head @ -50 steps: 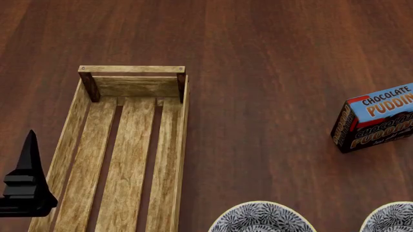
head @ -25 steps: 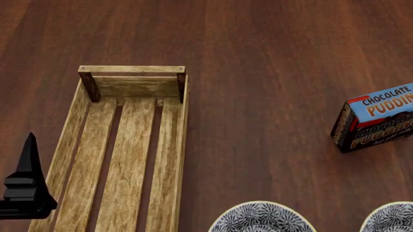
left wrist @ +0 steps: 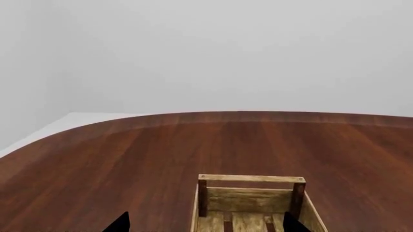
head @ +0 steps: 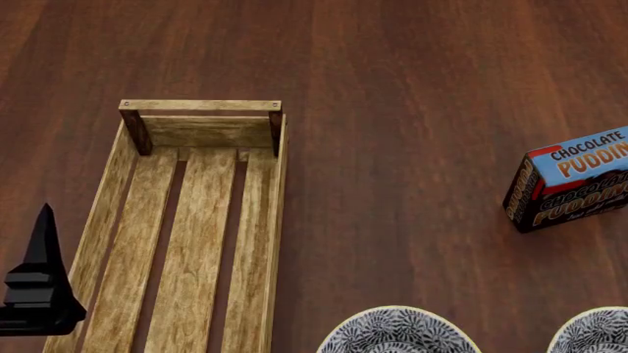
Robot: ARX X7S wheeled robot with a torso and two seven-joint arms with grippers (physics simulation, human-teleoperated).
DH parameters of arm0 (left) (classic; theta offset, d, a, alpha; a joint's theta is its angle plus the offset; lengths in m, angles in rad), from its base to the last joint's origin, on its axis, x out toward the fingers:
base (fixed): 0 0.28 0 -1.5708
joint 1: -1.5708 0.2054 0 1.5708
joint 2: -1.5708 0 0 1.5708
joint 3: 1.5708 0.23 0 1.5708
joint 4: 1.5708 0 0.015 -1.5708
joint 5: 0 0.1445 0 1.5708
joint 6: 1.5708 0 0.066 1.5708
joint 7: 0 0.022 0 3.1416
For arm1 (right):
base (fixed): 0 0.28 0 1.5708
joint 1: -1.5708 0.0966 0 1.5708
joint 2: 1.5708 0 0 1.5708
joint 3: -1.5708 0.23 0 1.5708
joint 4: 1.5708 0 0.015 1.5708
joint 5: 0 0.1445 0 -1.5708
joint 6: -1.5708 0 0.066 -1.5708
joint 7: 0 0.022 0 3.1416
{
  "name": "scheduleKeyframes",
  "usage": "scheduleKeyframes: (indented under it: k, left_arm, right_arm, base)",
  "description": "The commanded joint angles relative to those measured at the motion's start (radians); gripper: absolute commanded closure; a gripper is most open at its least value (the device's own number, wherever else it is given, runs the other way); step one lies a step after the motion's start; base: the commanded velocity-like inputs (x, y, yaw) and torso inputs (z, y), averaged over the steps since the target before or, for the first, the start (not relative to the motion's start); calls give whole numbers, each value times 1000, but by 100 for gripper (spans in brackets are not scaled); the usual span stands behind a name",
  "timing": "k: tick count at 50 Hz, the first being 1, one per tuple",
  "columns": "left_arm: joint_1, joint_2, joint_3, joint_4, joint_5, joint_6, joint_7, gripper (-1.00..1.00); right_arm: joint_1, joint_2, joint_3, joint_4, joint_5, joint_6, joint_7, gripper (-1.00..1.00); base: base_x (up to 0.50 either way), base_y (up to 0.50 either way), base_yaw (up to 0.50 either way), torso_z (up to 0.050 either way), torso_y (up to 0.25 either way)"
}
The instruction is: Stack the left bowl on the right bowl and place them in the tray.
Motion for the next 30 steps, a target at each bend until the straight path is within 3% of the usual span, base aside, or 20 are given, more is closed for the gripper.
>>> scheduleKeyframes:
  k: [1,28,29,30]
  left_arm:
    - [2,-5,-2,2,-7,1,-6,-100]
    - [-19,-13,18,-9,-16,0,-19,-100]
    - [-20,-13,17,-7,-18,-1,-20,-100]
    - [-20,-13,17,-6,-19,-1,-21,-100]
  right_arm:
    - [13,-10,-21,25,-14,7,-25,-100]
    - [22,-10,-48,88,-39,-7,-83,-100]
    - [23,-10,-51,85,-43,-7,-83,100]
    - [24,-10,-50,85,-40,-6,-82,100]
  base:
    - [0,0,0,0,0]
    - [0,0,0,0,0]
    - [0,0,0,0,0]
    - [0,0,0,0,0]
